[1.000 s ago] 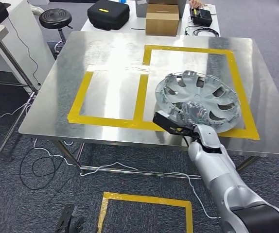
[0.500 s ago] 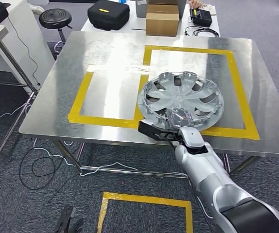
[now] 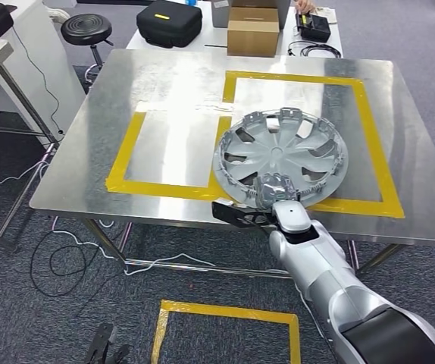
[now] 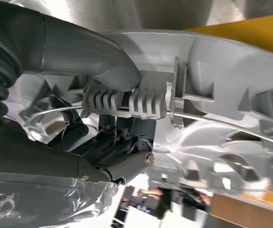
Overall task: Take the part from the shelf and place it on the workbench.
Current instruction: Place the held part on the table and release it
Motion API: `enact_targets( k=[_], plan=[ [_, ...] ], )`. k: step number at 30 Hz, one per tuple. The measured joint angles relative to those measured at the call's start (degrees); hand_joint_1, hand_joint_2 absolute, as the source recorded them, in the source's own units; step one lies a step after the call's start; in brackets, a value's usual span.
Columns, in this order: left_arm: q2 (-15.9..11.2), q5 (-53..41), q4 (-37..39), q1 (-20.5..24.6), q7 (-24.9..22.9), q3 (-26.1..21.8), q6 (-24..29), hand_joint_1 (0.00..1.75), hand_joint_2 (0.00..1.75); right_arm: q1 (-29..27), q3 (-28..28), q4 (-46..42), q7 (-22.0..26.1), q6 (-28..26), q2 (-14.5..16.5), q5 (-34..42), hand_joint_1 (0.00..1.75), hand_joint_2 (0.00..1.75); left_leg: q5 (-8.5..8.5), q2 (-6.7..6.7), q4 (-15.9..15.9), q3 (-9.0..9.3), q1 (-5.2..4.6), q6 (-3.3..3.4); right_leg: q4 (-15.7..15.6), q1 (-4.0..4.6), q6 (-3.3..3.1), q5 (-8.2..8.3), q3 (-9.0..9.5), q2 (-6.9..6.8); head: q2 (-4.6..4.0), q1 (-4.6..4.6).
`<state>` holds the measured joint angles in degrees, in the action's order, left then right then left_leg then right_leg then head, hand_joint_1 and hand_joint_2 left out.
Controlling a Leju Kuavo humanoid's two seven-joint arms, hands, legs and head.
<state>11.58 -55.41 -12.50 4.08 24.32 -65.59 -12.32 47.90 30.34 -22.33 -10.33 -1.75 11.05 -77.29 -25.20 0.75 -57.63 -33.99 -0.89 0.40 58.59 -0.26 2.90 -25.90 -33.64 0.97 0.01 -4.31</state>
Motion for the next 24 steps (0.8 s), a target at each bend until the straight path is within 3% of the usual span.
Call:
enact_targets(
  k=[5, 10, 16, 24],
  plan=[
    [0.0, 0.3, 0.0, -0.2, -0.4, -0.1, 0.7, 0.00, 1.75, 0.2, 0.2, 0.7, -8.1, 0.0, -1.2, -0.7, 1.75, 1.75, 0.01, 0.05, 0.0, 0.00, -0.01, 0.01, 0.0, -0.01, 0.00, 0.00, 0.04, -0.08, 0.00, -0.01],
    [0.1, 0.8, 0.0, -0.3, -0.7, -0.2, 0.9, 0.00, 1.75, 0.6, 0.1, 1.2, -12.4, 0.2, -4.3, -0.8, 1.75, 1.75, 0.02, 0.15, 0.0, 0.02, -0.02, 0.04, -0.1, -0.01, 0.04, 0.03, 0.15, -0.18, -0.01, 0.00],
    [0.1, 0.9, 0.0, -0.3, -0.9, -0.2, 0.9, 0.00, 1.75, 0.7, -1.1, 1.3, -14.3, 0.4, -7.1, -1.4, 1.75, 1.75, 0.04, 0.14, 0.0, 0.11, -0.02, 0.07, -0.2, -0.01, 0.08, 0.08, 0.25, -0.17, 0.01, 0.01],
    [0.1, 0.9, 0.0, -0.4, -0.9, -0.2, 1.1, 0.00, 1.75, 0.4, -2.4, 1.3, -14.7, -0.2, -8.6, -1.5, 1.75, 1.75, 0.04, 0.15, 0.0, 0.26, -0.01, 0.07, -0.2, 0.00, 0.07, 0.08, 0.39, -0.19, -0.01, 0.00]
  ],
)
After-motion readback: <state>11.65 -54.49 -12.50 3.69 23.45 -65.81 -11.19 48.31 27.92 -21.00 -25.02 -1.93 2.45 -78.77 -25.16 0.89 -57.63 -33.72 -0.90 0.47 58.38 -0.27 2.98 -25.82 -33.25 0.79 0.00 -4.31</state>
